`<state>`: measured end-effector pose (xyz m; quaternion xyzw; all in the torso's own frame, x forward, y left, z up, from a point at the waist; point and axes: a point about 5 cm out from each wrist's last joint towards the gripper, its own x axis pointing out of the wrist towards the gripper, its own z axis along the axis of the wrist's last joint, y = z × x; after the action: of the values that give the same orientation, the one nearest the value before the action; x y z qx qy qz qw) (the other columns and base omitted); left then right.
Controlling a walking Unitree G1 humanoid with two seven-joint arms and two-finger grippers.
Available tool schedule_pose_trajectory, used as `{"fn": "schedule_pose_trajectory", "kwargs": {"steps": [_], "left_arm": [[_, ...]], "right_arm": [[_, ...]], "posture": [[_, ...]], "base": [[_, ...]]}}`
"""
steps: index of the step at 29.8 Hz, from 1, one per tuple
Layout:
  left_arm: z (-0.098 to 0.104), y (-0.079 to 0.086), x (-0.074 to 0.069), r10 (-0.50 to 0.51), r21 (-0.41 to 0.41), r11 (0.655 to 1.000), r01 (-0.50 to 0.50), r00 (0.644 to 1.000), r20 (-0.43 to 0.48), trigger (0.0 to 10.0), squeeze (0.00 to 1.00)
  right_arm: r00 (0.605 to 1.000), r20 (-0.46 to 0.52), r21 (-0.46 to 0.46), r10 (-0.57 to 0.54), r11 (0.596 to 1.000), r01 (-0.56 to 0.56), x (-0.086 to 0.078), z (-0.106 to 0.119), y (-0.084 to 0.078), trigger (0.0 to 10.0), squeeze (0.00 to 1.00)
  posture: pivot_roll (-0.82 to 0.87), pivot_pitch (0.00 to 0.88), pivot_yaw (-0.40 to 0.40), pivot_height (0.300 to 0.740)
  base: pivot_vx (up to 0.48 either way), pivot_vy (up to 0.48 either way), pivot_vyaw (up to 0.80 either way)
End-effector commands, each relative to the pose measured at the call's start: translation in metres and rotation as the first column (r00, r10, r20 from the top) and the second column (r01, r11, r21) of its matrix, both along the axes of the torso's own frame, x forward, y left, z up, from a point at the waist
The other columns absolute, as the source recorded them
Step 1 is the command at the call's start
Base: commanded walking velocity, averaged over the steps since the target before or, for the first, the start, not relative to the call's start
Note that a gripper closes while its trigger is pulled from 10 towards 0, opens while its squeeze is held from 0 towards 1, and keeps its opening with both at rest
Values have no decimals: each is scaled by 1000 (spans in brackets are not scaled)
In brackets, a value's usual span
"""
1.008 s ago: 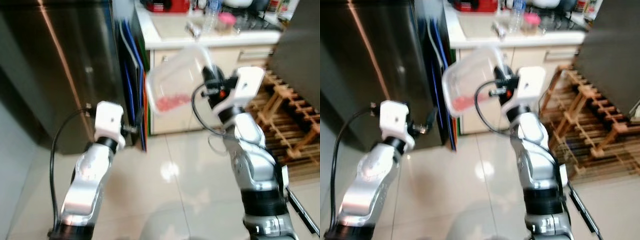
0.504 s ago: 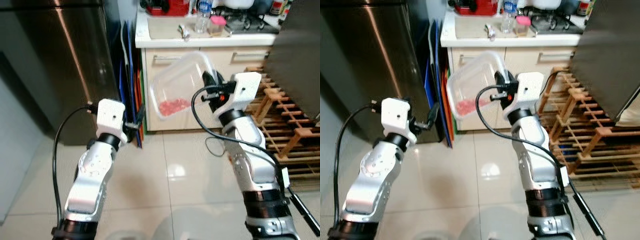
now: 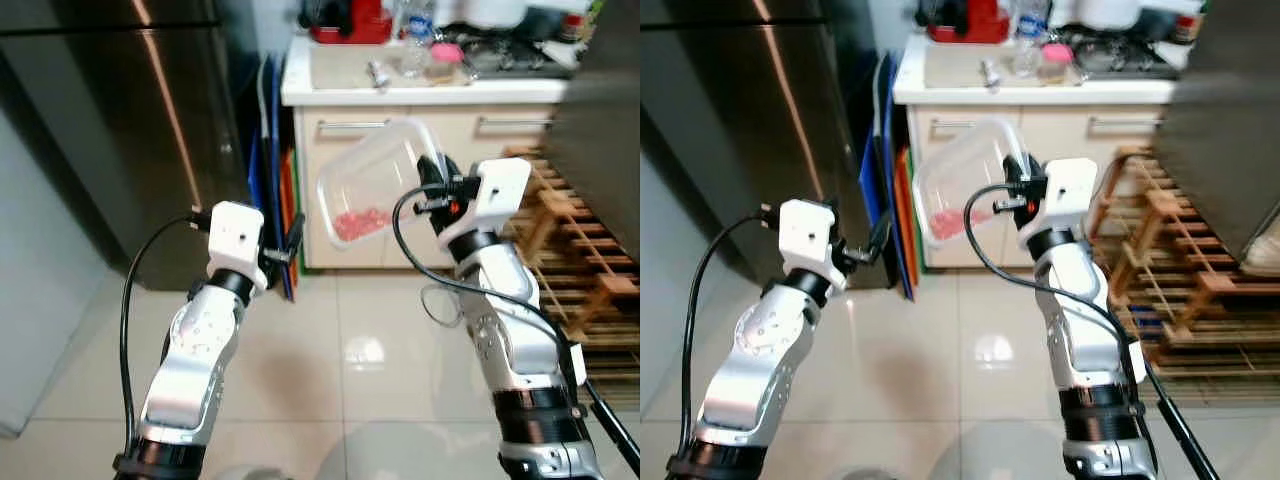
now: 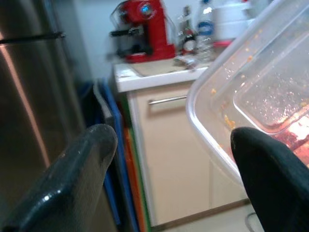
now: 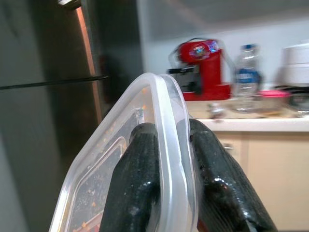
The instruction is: Restocking fridge
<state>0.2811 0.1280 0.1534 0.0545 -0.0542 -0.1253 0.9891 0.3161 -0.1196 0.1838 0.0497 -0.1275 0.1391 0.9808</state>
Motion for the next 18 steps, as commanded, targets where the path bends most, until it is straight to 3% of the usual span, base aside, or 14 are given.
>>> {"fn": "schedule_pose_trajectory", "kwargs": {"steps": [1, 18], "left_arm": [[2, 0, 2, 2, -11, 1000, -2, 1000, 5, 10000, 0], [1, 0, 3, 6, -18, 1000, -6, 1000, 1, 10000, 0]], "right_arm": [[999, 38, -13, 10, 1000, -9, 1, 7, 1, 0, 0], [998, 55, -30, 28, 999, -26, 3, 8, 5, 0, 0]], "posture": [[23, 0, 13, 740], [23, 0, 11, 740]], "base": [[480, 0, 0], [480, 0, 0]]}}
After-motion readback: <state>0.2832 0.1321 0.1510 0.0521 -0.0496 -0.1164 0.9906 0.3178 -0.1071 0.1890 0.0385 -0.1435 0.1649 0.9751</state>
